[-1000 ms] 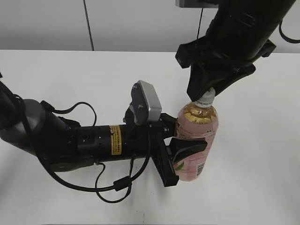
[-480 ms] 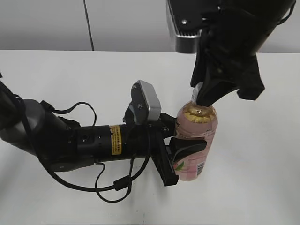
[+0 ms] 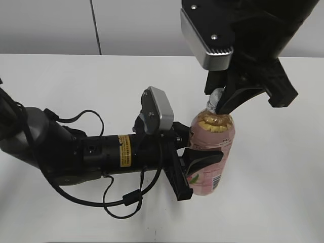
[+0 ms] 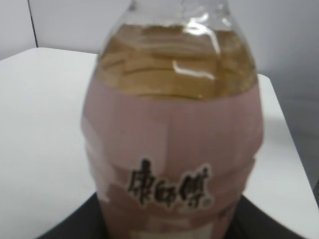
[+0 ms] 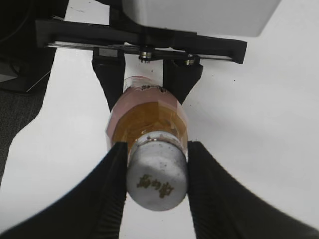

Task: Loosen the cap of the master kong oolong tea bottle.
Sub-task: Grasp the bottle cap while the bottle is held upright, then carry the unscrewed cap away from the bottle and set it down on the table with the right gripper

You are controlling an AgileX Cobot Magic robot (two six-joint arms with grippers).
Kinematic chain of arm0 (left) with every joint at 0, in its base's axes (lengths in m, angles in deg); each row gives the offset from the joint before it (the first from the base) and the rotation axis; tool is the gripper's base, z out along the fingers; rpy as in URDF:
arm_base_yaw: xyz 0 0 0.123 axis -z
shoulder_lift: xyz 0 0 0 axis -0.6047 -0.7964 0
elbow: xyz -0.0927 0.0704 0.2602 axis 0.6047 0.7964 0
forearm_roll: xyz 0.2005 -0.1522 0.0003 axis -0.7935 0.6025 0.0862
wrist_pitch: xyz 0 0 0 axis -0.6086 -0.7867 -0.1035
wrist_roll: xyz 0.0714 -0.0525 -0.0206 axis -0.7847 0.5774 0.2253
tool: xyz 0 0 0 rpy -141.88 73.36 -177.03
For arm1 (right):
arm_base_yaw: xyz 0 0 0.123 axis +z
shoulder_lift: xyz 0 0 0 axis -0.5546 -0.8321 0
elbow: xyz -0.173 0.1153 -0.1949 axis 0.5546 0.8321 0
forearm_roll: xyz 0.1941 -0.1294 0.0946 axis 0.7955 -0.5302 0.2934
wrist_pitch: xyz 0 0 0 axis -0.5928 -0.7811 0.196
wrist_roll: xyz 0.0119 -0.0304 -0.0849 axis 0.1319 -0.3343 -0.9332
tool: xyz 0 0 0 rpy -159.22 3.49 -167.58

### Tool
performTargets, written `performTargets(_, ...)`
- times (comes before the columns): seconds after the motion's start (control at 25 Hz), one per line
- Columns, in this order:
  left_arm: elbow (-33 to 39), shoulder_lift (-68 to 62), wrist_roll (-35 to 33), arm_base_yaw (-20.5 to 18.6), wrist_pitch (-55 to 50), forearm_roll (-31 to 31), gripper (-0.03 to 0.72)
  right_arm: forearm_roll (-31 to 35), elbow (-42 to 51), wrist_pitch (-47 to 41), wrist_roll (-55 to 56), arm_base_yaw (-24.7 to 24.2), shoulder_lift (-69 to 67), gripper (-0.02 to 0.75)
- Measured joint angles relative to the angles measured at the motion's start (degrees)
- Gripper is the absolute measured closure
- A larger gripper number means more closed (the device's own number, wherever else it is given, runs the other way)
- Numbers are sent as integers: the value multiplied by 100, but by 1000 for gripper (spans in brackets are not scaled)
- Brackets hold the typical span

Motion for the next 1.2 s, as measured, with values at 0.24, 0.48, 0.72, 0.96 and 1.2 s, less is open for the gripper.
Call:
performTargets(0.24,0,0,-11,0,0,-15,412,227,-320,-6,835,0,250,464)
performTargets(0.48,0,0,-22,0,0,-23,412,-767,-397,-12,4832,-31,523,465)
performTargets(0.72,0,0,-22,0,0,-29,412,-1157,474,-6,6827,-553,529,465)
performTargets(0.96,0,0,-22,0,0,-29,412,-1134,1853,663,7782,-1479,529,465)
performTargets(1.2,0,0,-22,0,10,-36,412,-605,3112,2214,7996,-1584,280,465)
